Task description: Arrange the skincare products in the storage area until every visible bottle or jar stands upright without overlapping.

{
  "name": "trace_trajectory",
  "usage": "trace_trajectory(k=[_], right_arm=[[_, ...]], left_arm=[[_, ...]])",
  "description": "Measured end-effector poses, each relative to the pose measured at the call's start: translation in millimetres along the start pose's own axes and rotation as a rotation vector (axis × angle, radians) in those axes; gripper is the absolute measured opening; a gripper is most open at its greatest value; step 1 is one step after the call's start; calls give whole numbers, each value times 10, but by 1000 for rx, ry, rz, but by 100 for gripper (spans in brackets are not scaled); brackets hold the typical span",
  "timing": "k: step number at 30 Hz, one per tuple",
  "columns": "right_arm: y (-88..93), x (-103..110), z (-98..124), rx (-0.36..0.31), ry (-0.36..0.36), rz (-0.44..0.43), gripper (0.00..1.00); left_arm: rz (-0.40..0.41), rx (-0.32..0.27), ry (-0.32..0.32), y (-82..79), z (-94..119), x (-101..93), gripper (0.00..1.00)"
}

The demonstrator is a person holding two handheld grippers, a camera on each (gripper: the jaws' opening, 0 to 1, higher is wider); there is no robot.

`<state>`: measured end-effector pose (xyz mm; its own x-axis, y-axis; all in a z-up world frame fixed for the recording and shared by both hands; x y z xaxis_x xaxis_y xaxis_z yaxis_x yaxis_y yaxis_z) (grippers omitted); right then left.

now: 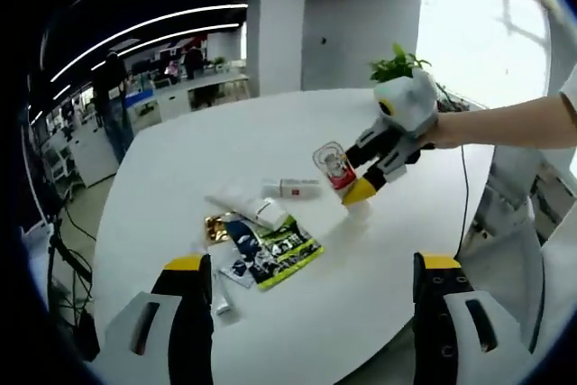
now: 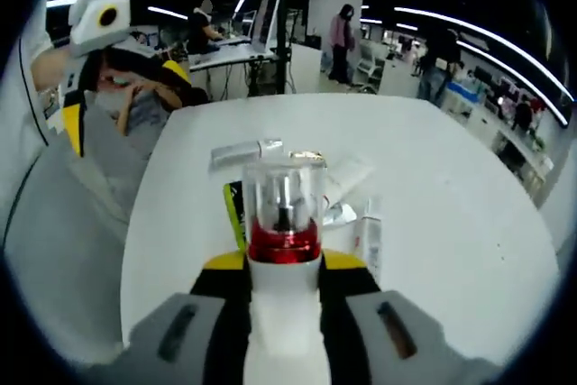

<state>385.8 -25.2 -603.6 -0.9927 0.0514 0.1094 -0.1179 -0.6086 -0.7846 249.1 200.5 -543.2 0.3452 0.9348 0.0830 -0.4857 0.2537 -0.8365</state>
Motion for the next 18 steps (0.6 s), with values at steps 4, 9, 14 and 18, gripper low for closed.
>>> trace_trajectory(k=[4,9,14,18], right_arm=[[102,38,99,-67,17,-34,27],[232,116,221,-120,21,-42,28],[341,173,304,-186,15,-64,28],[404,216,350,-232,2,-69,28]], left_arm=[[-46,-24,47,-135,-148,-139,90],[-56,-118,122,-303,-323,-307,83],[-81,-149,222,-416,-501,-479,78],[-114,-176,298,-509,-629,-606,73]])
Point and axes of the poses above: the point that each gripper's makers call its tool centre point, and the gripper's own axes: z roughly backward along the fingers, x roughly to its left, y roughly out of its underside, the point moved 10 cm from there along z, roughly backward along the fingers, and after that the axes turned 15 degrees about -y, right-handed, at the moved point
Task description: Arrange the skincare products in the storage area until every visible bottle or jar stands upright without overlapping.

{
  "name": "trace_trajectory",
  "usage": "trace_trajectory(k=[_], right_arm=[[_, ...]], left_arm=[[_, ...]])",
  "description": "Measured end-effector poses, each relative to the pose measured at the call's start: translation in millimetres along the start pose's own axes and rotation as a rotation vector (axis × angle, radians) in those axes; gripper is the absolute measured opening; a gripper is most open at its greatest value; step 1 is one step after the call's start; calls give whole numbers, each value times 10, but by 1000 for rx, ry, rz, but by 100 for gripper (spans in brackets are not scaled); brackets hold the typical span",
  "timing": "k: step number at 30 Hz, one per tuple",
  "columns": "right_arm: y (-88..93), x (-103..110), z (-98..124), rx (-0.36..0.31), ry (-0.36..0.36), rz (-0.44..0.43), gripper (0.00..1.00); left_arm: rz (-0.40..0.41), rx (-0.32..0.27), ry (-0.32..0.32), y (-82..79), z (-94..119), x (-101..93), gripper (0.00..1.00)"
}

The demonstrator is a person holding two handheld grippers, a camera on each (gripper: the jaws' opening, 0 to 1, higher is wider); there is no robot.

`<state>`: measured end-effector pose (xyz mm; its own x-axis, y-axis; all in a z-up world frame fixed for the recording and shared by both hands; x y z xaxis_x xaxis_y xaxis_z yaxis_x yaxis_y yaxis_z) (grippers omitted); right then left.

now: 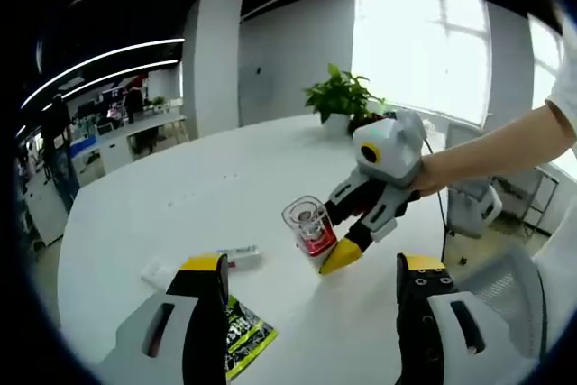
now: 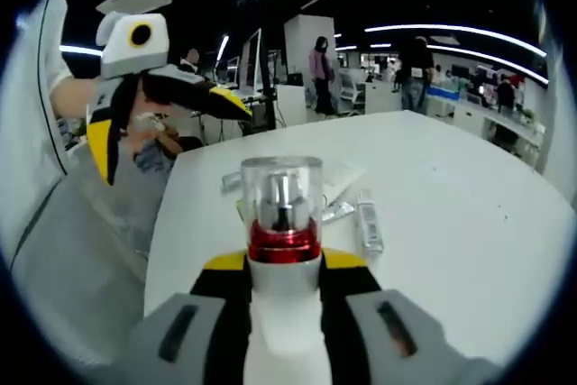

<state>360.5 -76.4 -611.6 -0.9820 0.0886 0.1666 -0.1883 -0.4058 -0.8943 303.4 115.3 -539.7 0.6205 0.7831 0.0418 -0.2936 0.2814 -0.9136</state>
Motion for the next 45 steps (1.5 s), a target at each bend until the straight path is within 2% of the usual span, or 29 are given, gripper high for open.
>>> trace_trajectory(k=[5,12,16,21,29,34,39,40,41,42,43,45], right_arm=[[57,21,50,-37,-18,-5,28],[96,46,95,-64,-34,1,28],[125,93,147,-50,-53,25,28],[161,109,206,-27,-69,38,29],[204,102,247,-18,-90,30,29],[204,115,216,-11,-106,20,31],[250,128,184,-18,-48,-26,31],[272,127,181,-5,-33,-41,31],[336,125,183,60,-1,-52,31],[374,128,177,90,15,-44,30],[404,136,163,89,28,-56,29],[436,138,151,18,63,-103,29]], left_arm=[[-38,-4,48,-50,-209,-36,68],[-69,12,124,-61,-449,-83,66],[-86,-15,182,-88,-532,-155,51],[-106,-7,230,-101,-663,-255,54],[-174,4,323,-121,-836,-319,46],[-218,20,358,-115,-901,-327,38],[-243,23,396,-95,-917,-350,30],[-249,21,407,-92,-919,-359,29],[-255,18,403,-92,-924,-362,29],[-260,15,400,-94,-928,-364,28],[-264,13,397,-97,-938,-358,28],[-264,10,390,-100,-944,-354,28]])
Point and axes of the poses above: the point that each gripper's makers call its tool centre point, and the gripper's own axes: z roughly backward along the fingers, x roughly to its left, y roughly out of its underside, the point moved 10 cm from there along z, roughly backward along the fingers, and after that the axes turned 15 degrees about -y, right-handed, at the moved point
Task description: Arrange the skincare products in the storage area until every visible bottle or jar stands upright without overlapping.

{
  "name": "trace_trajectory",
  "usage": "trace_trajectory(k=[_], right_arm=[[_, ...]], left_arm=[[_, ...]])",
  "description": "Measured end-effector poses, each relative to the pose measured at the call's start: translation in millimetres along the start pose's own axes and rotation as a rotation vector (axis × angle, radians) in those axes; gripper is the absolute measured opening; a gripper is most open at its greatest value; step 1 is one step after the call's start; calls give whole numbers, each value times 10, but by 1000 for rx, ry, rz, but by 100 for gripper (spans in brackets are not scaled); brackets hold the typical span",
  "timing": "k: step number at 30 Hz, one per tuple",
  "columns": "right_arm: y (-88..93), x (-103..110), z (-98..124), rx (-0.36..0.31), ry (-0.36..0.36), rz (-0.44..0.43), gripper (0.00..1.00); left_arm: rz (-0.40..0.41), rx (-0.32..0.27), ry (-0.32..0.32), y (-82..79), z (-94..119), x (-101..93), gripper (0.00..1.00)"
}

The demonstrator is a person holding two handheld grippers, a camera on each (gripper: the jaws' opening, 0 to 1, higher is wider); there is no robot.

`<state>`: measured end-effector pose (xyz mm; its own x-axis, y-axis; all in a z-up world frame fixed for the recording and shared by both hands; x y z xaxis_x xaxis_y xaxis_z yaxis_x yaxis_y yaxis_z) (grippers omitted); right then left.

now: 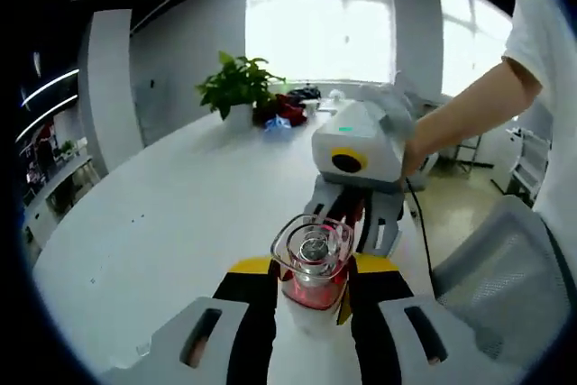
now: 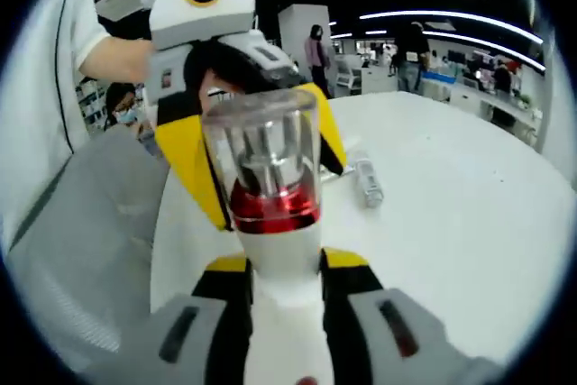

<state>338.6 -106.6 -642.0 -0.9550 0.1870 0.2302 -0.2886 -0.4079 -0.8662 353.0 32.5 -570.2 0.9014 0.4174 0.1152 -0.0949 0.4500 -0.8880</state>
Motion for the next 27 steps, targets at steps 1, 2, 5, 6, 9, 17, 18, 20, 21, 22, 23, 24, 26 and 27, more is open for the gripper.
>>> trace_trajectory(k=[1,2,5,6,9,17,18,20,21,22,23,24,26,27], right_arm=[[6,-4,2,-14,8,-7,30],[8,-12,5,-13,18,-11,29],[-22,-45,-18,-14,40,-11,29],[-38,-69,-29,-14,45,-12,29],[-82,-133,-66,-10,57,-6,29],[-213,-316,-206,15,52,17,29],[-225,-332,-223,17,50,20,29],[-252,-370,-261,18,48,23,29],[-261,-387,-277,18,48,24,29],[-277,-413,-299,18,48,26,29],[-286,-429,-311,18,49,26,30],[-302,-453,-328,18,52,26,30],[-322,-485,-344,20,55,26,30],[-328,-495,-349,21,57,28,30]], left_arm=[[2,1,-6,0,-1,4,28],[2,4,-18,-1,-1,15,28],[7,13,-51,-8,-7,47,28],[12,20,-70,-9,-5,66,28],[38,36,-121,-1,-7,128,28],[82,49,-202,37,30,310,28],[87,54,-211,47,41,332,28],[93,51,-219,52,62,382,28],[96,55,-226,57,73,404,28],[99,56,-234,60,81,424,28],[99,54,-239,62,80,446,28],[104,54,-246,70,76,486,28],[108,52,-252,73,80,525,28],[108,51,-251,70,80,534,28]])
Point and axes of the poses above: the point that each gripper's makers call its tool centre point, and the gripper's own axes: z roughly backward along the fingers, x roughly to its left, y roughly out of its underside, the point moved 10 cm from there along z, roughly backward along the fingers, and after that the axes turned 15 degrees about -y, right-handed, at the moved point
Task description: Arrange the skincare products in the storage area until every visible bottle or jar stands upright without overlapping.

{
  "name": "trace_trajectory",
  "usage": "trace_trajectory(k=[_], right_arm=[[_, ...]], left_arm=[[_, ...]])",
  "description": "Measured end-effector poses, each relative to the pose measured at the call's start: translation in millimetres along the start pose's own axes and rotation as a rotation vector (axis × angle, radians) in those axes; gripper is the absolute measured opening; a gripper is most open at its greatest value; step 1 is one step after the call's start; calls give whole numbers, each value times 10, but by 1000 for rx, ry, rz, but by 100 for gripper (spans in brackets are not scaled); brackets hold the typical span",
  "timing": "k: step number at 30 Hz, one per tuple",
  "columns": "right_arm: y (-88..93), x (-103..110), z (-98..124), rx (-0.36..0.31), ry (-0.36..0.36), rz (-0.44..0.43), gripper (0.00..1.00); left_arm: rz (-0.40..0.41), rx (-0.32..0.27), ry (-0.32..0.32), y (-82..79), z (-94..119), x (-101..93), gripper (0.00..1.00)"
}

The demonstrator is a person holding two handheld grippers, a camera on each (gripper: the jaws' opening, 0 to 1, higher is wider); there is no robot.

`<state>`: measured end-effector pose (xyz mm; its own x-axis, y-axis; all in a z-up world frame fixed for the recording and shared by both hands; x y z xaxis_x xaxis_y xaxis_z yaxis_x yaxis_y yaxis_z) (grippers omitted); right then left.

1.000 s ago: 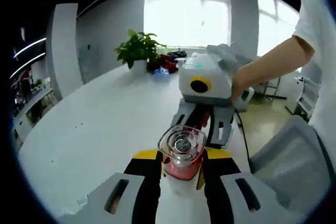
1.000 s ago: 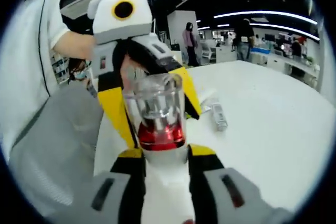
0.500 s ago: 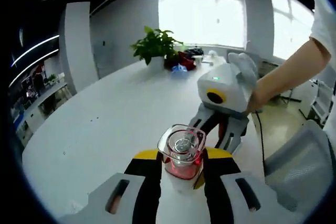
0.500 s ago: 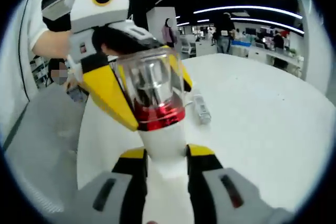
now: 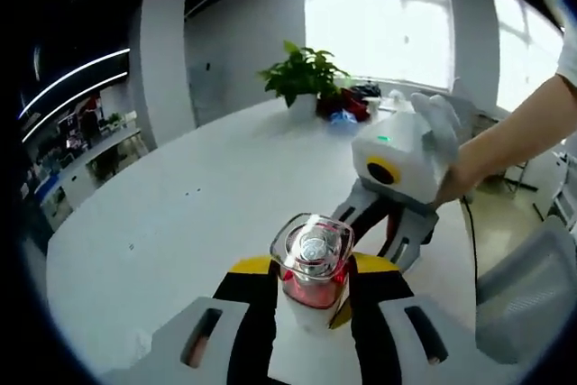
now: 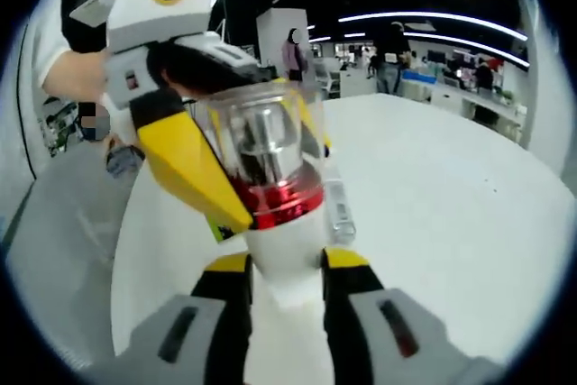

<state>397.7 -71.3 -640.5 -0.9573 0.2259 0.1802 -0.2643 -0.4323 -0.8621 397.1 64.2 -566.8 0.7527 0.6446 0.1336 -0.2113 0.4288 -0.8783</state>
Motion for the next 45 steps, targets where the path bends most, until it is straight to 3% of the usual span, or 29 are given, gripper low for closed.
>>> trace_trajectory(k=[20,22,25,35,40,45], right_arm=[[-39,-14,-8,39,19,-2,30],[-42,-6,-3,40,29,-3,30],[-53,15,27,29,51,-13,31],[-90,189,126,-6,83,-54,42],[-116,309,147,-20,97,-59,47],[-139,414,187,-89,112,-105,52]], left_arm=[[19,25,-3,-23,-15,1,29],[30,32,3,-10,-13,-4,32],[27,44,0,14,-5,-5,38],[72,32,-22,33,161,6,41],[89,41,-45,84,291,19,52],[121,47,-70,149,424,68,55]])
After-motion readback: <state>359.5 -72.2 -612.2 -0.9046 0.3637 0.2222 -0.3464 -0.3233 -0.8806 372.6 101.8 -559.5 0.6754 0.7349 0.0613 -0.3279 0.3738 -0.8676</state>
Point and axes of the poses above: the point that each gripper's makers call its tool centre point, and the gripper's own axes: z roughly backward along the fingers, x roughly to its left, y roughly out of its underside, the point moved 10 cm from there along z, roughly backward along the fingers, and after that the axes turned 15 degrees about -y, right-handed, at the moved point
